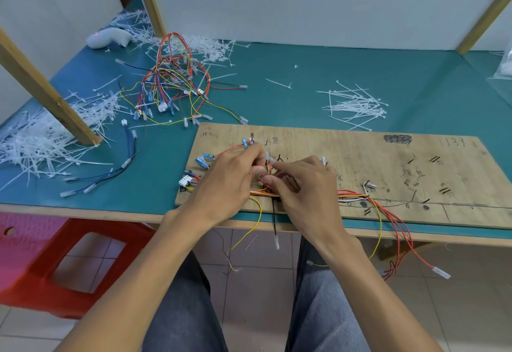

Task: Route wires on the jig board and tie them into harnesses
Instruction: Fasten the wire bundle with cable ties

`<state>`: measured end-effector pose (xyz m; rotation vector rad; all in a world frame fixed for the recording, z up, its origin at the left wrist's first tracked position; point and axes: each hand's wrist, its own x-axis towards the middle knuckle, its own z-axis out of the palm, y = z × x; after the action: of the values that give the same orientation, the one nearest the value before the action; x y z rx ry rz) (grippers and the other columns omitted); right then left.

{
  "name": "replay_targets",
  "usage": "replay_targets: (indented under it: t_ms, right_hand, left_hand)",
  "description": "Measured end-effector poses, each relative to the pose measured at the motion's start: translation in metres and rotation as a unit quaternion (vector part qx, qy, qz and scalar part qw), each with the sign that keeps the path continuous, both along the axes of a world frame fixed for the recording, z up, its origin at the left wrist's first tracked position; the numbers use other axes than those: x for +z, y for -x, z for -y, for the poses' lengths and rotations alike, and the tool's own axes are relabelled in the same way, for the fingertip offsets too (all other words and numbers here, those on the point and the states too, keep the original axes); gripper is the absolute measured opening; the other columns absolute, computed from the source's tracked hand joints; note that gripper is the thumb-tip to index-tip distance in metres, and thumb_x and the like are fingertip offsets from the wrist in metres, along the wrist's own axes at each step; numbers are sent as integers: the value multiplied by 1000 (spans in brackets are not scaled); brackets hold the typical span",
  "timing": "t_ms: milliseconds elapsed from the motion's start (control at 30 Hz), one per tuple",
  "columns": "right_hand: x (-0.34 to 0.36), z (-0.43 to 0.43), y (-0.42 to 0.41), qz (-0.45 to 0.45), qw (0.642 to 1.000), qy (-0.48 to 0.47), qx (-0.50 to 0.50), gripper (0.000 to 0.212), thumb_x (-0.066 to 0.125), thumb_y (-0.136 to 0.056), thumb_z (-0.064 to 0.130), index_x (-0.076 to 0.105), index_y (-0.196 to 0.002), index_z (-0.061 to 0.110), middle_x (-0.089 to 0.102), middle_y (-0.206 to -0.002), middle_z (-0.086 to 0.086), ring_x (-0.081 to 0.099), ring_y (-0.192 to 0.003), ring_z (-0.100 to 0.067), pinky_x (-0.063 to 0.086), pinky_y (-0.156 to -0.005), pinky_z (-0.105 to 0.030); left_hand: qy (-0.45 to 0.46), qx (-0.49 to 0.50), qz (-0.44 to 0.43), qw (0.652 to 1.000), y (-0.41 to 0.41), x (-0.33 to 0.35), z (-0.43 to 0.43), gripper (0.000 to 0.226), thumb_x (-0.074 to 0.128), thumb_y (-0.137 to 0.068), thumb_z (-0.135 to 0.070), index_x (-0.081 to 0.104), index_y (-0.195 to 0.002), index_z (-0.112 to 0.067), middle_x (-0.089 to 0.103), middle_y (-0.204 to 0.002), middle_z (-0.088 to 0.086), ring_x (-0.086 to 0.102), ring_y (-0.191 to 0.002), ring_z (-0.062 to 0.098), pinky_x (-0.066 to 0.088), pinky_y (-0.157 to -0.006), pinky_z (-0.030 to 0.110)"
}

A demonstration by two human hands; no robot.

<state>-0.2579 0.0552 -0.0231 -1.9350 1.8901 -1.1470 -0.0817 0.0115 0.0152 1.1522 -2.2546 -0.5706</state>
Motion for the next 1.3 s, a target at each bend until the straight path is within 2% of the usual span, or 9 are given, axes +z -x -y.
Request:
replay_targets:
  t_ms: [167,333,433,567,700,867,967,1033,1300]
  right_hand:
    - [0,-5,1,-29,999,0,14,29,75,-95,46,79,-120,33,73,-89,15,59,-97,-16,36,-88,-44]
    - [6,-4,4,57,998,-28,20,30,83,-86,47,82,-112,32,72,-91,23,62,-93,-5,47,-93,-48]
    - [8,-1,8,92,994,-40,33,26,88,-84,36,84,-109,29,60,-82,36,63,-87,5,52,-86,-29]
    - [9,1,12,129,988,-76,41,28,87,-86,23,83,-113,26,69,-83,29,68,-86,11,46,-77,-4]
    - [8,3,11,159,983,-86,39,25,82,-91,15,82,-114,25,75,-83,22,71,-82,6,48,-77,-5]
    - [11,3,3,154,988,-26,-4,21,82,-90,21,80,-110,29,75,-81,20,70,-83,2,48,-83,-10]
    - [9,1,-4,112,994,14,6,25,82,-89,25,75,-112,34,72,-85,25,69,-87,-2,53,-95,-41]
    - [3,-1,-6,109,994,16,18,23,83,-89,26,76,-110,33,73,-88,23,69,-88,-2,53,-93,-48]
    - [-9,-6,-6,78,995,56,16,13,83,-90,28,78,-100,33,76,-97,20,67,-93,0,44,-95,-38]
  left_hand:
    - [-6,-11,-22,1000,-1,1,-2,11,61,-98,4,60,-93,-6,66,-87,4,61,-86,28,48,-79,47]
    - [-14,-33,-10,999,-4,2,-2,25,53,-93,16,60,-93,-8,63,-85,3,61,-85,23,52,-78,31]
    - [-20,-41,-8,999,-4,4,-2,33,47,-87,22,58,-94,-9,61,-87,2,59,-86,21,47,-81,15]
    - [-11,-55,1,998,-3,3,-2,33,50,-87,21,56,-92,-10,58,-87,0,55,-85,19,44,-79,15]
    - [-6,-68,44,997,-9,1,-1,30,48,-83,19,57,-89,-9,58,-86,1,55,-89,25,51,-77,45]
    - [10,-43,78,996,-4,1,-1,33,60,-85,17,52,-85,-15,55,-83,-4,49,-93,23,52,-78,44]
    - [-8,18,57,998,4,-3,-2,27,64,-92,6,53,-89,-18,59,-87,0,52,-92,23,50,-80,48]
    - [-20,55,34,998,9,-4,-3,26,64,-92,5,54,-88,-18,62,-86,1,55,-89,23,49,-78,49]
    - [-66,117,-49,990,18,-1,-4,16,63,-97,0,59,-90,-14,67,-76,-5,63,-78,21,52,-76,44]
